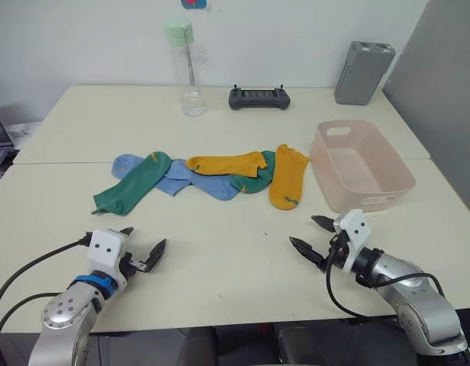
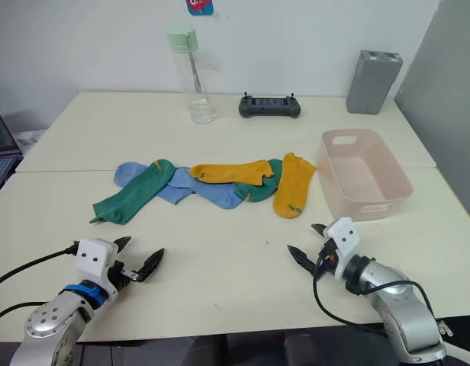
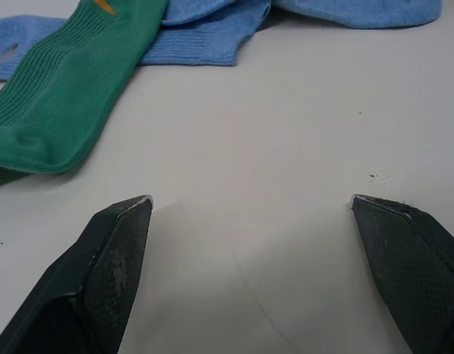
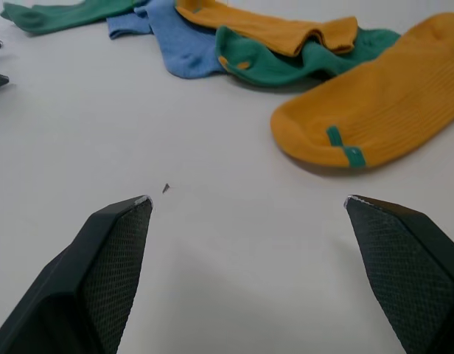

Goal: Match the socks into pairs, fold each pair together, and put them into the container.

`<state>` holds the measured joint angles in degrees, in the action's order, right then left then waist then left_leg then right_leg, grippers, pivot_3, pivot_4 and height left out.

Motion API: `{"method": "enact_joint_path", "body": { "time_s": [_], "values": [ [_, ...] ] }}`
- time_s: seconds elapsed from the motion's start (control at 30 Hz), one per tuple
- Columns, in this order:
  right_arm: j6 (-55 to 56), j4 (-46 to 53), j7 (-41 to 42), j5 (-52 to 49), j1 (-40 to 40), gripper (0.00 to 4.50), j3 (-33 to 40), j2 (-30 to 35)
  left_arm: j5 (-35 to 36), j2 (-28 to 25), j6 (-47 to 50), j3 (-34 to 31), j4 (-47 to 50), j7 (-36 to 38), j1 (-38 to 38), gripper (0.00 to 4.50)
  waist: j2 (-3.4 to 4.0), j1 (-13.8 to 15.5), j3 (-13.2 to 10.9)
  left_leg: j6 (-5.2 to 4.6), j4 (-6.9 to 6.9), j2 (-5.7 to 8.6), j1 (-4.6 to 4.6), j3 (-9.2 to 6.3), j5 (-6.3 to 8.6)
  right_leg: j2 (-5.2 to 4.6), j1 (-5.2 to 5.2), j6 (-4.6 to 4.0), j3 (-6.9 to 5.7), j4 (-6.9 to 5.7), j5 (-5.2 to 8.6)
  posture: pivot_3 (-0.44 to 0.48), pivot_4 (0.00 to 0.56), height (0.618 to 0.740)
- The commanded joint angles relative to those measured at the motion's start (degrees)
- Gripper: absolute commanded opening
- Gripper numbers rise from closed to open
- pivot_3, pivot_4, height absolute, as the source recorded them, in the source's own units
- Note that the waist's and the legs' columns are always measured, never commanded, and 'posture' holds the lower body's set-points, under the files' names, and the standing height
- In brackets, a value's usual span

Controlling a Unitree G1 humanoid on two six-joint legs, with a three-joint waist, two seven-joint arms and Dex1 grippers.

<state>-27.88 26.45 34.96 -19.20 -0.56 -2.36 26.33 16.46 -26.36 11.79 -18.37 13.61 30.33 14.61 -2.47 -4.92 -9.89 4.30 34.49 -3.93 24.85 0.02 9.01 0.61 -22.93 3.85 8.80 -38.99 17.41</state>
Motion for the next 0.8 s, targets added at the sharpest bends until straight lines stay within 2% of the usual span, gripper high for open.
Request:
{"method": "enact_joint_path", "body": {
  "time_s": [0.03, 0.13, 0.3, 0.47, 0.8],
  "values": [
    [-0.4, 1.7, 1.8, -1.5, 5.4, 4.48, -1.9, -0.1, 0.4, 1.2, -2.5, -2.9, 1.8, -2.8, -0.3, 4.50, -0.01, 0.0, 0.0, 0.00, 0.00, 0.00, 0.00, -0.03, 0.00, 0.00, 0.01, 0.00, -0.03, -0.01, 0.00, 0.000, 0.150, 0.740],
    [-3.8, 1.6, 4.1, -2.9, 13.2, 4.48, -5.1, -0.2, 0.7, 3.0, -2.8, -6.9, 0.8, -9.2, -3.6, 4.50, -0.01, -0.1, 0.0, 0.00, 0.02, 0.00, 0.00, -0.02, 0.00, 0.01, -0.01, 0.06, 0.00, -0.03, -0.06, 0.000, 0.150, 0.740],
    [-5.4, 0.2, 3.2, -3.3, 19.4, 4.48, -6.7, -2.1, 4.9, 6.1, 2.8, -9.9, 1.4, -14.7, -7.1, 4.50, -0.18, 0.3, 0.1, -0.01, 0.16, 0.00, 0.00, -0.12, 0.00, 0.05, 0.16, 0.11, -0.06, -0.01, -0.10, 0.000, 0.150, 0.740],
    [-5.7, -0.3, 3.1, -3.4, 21.0, 4.48, -6.7, -3.2, 10.3, 9.8, 8.7, -11.3, 2.2, -19.3, -9.2, 4.50, -0.21, 0.3, 0.1, -0.05, 0.16, 0.07, 0.02, -0.16, 0.03, 0.01, 0.26, 0.34, -0.09, 0.03, -0.21, 0.000, 0.150, 0.740],
    [-5.6, 0.2, 3.2, -2.2, 21.1, 4.48, -7.3, -2.2, 11.5, 7.9, 11.8, -11.0, -8.2, -21.1, -19.5, 4.50, -0.22, 0.2, 0.1, -0.05, 0.36, 0.07, 0.00, -0.34, 0.02, 0.09, 0.36, 0.28, -0.12, 0.02, -0.18, 0.000, 0.150, 0.740]
  ]
}}
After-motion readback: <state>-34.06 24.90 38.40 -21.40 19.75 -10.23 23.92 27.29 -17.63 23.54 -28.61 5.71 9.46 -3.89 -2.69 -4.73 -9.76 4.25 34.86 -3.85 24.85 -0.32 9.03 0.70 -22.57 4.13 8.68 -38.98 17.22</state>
